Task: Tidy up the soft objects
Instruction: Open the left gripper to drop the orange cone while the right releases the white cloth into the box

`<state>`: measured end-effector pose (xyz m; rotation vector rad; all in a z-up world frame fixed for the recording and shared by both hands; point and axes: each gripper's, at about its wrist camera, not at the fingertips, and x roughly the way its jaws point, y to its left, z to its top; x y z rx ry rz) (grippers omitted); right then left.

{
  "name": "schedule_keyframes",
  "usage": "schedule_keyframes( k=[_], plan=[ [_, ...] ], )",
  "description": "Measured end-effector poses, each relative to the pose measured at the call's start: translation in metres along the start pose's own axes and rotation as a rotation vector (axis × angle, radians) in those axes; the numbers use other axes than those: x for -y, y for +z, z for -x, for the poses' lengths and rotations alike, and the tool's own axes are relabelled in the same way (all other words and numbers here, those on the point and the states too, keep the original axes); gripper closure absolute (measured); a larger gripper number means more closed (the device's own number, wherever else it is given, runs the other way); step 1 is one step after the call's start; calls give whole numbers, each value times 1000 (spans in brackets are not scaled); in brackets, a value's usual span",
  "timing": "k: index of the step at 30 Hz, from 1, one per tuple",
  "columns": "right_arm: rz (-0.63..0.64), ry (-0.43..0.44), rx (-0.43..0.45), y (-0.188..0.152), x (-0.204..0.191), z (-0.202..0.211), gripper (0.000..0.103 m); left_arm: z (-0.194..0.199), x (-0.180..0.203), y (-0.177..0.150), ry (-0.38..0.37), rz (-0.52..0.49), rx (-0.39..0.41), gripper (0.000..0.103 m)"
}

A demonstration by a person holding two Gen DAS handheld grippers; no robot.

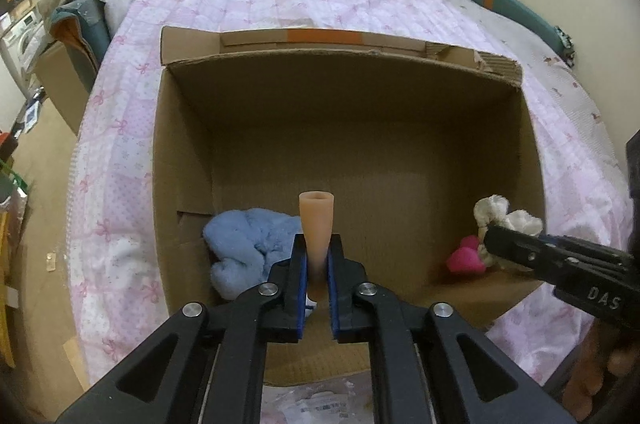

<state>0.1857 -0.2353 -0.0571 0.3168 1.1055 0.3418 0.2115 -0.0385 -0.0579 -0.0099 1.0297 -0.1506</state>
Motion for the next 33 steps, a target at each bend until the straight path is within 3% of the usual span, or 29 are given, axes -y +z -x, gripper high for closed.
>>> schedule_keyframes(
  k=[6,8,10,12,17,20,21,22,24,26,33],
  plan=[
    [9,-1,-5,1,-1,-3,82,-2,-6,0,-4,38,-20,87],
    [11,3,-9,1,-3,-4,82,-2,-6,0,2,35,-13,78],
    [15,0,-12,1,-3,-5,82,-1,-4,0,25,20,-5,56],
    [15,1,-15,2,-4,-6,82,1,-3,0,54,11,6,42],
    [14,1,-19,3,-4,-8,81,4,-2,2,46,1,20,41],
    [14,-12,2,3,-6,-5,72,4,0,2,53,-4,21,41],
    [15,-11,16,4,-6,-3,64,4,-1,2,56,-1,23,41],
    [13,-5,31,4,-6,-1,40,5,-2,3,64,1,27,41],
    [0,-7,76,5,-6,6,18,6,-3,3,74,4,35,41],
    [-1,-13,109,6,-6,11,18,7,-4,4,71,6,42,41],
    [-12,-16,96,7,-1,9,18,16,-10,8,52,26,70,41]
  ],
)
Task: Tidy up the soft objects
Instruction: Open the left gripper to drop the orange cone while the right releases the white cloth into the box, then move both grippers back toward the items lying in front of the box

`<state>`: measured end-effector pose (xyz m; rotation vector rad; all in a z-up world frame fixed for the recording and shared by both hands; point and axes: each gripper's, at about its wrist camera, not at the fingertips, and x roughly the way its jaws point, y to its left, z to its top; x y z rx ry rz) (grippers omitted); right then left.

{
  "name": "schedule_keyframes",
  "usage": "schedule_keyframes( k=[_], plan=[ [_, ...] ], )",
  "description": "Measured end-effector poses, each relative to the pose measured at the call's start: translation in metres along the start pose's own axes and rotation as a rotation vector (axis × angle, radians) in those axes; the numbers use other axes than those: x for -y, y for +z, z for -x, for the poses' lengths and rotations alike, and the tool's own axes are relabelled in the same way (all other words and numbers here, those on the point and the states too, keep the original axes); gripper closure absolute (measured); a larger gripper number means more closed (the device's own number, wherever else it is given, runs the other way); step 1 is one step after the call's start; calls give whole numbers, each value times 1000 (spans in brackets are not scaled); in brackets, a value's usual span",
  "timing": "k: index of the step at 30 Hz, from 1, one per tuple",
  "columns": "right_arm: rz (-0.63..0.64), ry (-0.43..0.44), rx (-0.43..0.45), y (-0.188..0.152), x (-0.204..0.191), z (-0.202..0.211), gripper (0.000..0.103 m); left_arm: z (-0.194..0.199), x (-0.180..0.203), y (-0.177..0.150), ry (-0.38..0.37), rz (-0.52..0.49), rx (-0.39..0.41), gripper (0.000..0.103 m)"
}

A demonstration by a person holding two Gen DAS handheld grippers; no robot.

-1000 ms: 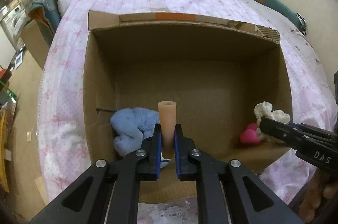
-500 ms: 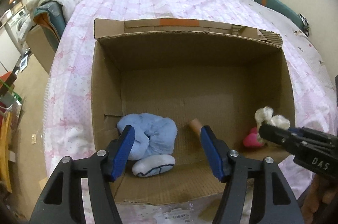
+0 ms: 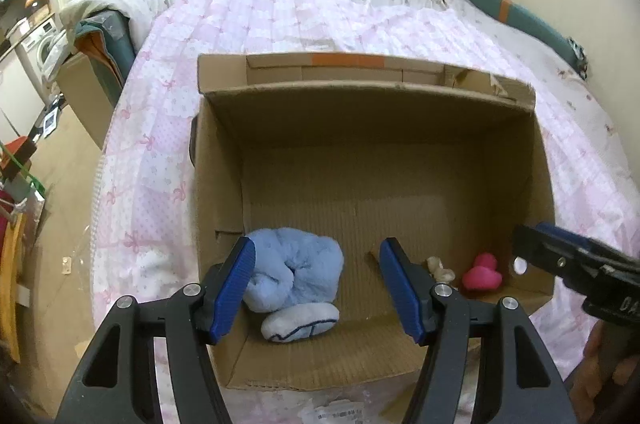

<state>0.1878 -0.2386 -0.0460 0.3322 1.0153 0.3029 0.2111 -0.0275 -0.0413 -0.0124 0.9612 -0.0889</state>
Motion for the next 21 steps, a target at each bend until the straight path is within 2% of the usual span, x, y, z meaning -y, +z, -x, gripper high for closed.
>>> schedule_keyframes(
  k=[7,11,21],
  plan=[
    [-10,-7,14,1,3,5,18,4,-5,-3,-13,26,-12,41],
    [-14,-18,21,-1,4,9,18,16,-7,-6,35,10,13,41],
    [-5,-48,48,-11,1,29,18,40,-20,-21,25,37,1,40]
  ],
)
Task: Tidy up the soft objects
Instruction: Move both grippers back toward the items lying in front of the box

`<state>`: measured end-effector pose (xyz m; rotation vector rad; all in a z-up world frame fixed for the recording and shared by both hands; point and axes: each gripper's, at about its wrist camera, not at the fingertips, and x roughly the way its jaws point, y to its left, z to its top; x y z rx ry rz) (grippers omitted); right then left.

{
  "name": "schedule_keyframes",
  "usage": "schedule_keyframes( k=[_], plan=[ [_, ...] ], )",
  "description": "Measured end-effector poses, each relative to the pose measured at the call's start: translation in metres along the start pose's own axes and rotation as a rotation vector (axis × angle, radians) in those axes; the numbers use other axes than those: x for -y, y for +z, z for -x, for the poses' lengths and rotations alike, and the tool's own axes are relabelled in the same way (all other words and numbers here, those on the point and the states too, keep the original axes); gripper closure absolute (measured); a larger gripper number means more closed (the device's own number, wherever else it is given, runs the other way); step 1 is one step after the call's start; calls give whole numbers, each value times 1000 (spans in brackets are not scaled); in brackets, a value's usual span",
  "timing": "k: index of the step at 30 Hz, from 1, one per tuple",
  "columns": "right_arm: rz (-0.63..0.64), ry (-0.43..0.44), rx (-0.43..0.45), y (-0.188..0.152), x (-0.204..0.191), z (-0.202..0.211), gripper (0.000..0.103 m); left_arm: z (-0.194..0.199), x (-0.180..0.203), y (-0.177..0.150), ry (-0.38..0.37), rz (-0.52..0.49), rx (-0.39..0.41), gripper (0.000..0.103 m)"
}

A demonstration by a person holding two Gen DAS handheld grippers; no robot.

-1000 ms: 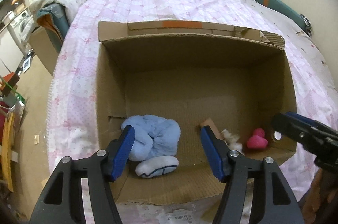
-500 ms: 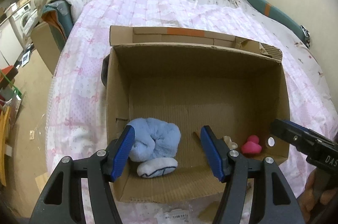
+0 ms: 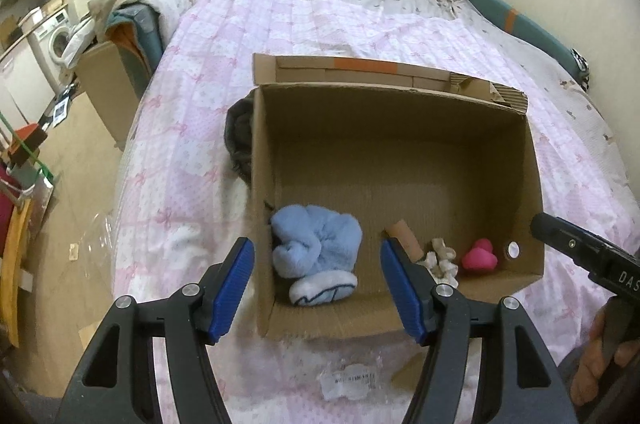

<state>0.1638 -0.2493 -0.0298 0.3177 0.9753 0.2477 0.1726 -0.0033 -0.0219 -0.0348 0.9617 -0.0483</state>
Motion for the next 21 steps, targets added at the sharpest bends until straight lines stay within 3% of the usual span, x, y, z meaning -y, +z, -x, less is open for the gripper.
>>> schedule_keyframes(
  k=[21],
  plan=[
    [-16,-6,16,-43,4,47,18,34,-20,-57,30,47,-33,40]
  ],
)
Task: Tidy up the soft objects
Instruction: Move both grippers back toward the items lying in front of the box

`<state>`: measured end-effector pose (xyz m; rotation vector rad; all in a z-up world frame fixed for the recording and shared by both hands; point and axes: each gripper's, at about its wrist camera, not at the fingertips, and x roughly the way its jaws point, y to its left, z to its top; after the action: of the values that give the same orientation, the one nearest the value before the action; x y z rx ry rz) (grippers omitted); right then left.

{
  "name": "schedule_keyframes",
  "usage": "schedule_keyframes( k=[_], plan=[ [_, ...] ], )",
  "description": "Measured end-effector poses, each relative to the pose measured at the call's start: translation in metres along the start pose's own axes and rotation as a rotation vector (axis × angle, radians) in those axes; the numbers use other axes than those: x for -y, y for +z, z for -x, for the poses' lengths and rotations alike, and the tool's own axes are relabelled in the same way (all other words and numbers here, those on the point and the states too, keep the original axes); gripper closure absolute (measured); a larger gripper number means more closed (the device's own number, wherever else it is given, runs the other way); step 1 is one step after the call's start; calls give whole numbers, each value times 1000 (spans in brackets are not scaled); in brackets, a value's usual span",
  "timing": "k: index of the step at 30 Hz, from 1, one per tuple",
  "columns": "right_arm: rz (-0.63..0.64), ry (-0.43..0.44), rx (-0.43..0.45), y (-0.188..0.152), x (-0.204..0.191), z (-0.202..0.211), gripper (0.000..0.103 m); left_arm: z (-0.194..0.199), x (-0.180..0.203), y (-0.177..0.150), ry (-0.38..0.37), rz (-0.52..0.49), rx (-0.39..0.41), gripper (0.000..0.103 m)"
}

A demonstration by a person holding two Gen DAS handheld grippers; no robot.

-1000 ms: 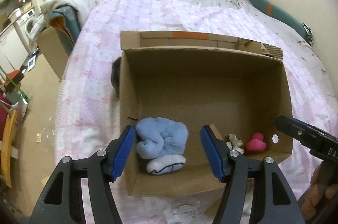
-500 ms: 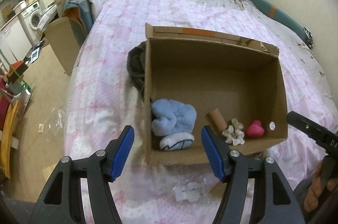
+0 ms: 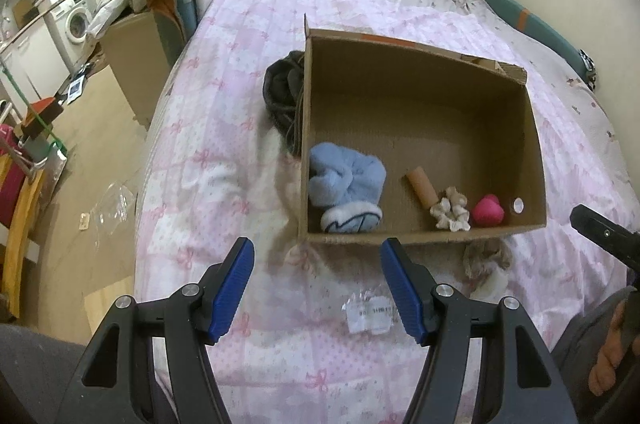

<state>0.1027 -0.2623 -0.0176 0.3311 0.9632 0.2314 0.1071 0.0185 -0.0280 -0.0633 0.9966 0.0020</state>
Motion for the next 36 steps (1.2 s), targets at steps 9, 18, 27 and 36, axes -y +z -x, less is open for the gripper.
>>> schedule_keyframes(
  k=[9,18,27,36],
  plan=[
    [-18,4,-22,-22,3,11,18,-2,2,-15,12,3,-35,40],
    [-45,-21,-55,-29,7,5,18,-13,-20,-14,46,109,-66,40],
    [-76,-50,-107,-31,13,-10,18,-42,-28,-20,15,178,-178,40],
    [-108,-65,-146,-31,21,-22,18,-100,21,-37,-115,106,-359,40]
  ],
)
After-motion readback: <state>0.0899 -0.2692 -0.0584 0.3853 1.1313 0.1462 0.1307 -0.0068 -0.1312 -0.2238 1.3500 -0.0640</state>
